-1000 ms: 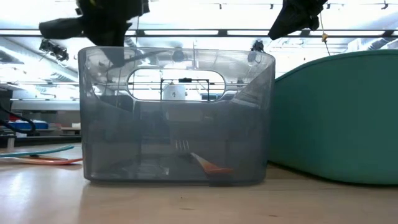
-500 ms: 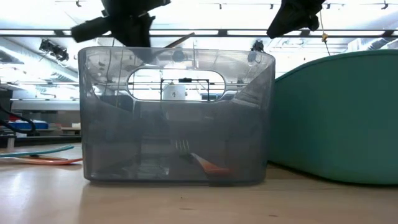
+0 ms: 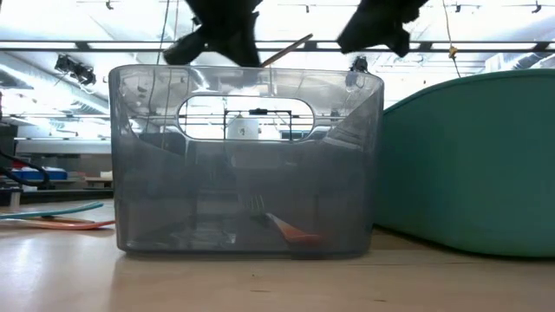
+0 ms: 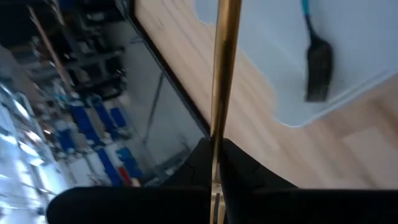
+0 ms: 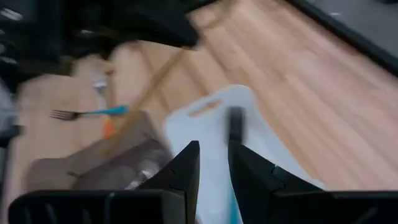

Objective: Sort silverware by color (type)
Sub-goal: Put the gold fork into the green bin

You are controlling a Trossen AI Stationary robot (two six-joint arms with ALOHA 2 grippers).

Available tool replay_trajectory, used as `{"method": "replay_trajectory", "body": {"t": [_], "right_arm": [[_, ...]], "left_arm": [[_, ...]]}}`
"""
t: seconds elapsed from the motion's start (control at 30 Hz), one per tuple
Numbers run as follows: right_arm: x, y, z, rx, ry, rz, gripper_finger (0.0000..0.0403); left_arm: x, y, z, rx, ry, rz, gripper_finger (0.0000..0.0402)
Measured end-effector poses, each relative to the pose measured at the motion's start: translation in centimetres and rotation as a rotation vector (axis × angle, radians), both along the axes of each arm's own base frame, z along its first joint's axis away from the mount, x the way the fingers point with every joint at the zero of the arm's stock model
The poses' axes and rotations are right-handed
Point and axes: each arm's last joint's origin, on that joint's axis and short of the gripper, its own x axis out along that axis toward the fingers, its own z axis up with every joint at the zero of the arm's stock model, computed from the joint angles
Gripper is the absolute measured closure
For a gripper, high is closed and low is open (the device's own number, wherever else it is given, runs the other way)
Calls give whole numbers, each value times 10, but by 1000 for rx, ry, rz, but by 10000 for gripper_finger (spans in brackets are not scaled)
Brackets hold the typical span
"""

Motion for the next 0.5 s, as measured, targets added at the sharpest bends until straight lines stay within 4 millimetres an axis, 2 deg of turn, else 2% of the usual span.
{"method": "replay_trajectory", "body": {"t": [0.23, 0.5], "right_arm": [[7, -1, 10, 126, -132, 5, 308], [14, 1, 13, 229, -212, -32, 283]], "left_arm": [[10, -2, 9, 131, 2, -102, 381], [19, -18, 24, 247, -62, -219, 381]]}}
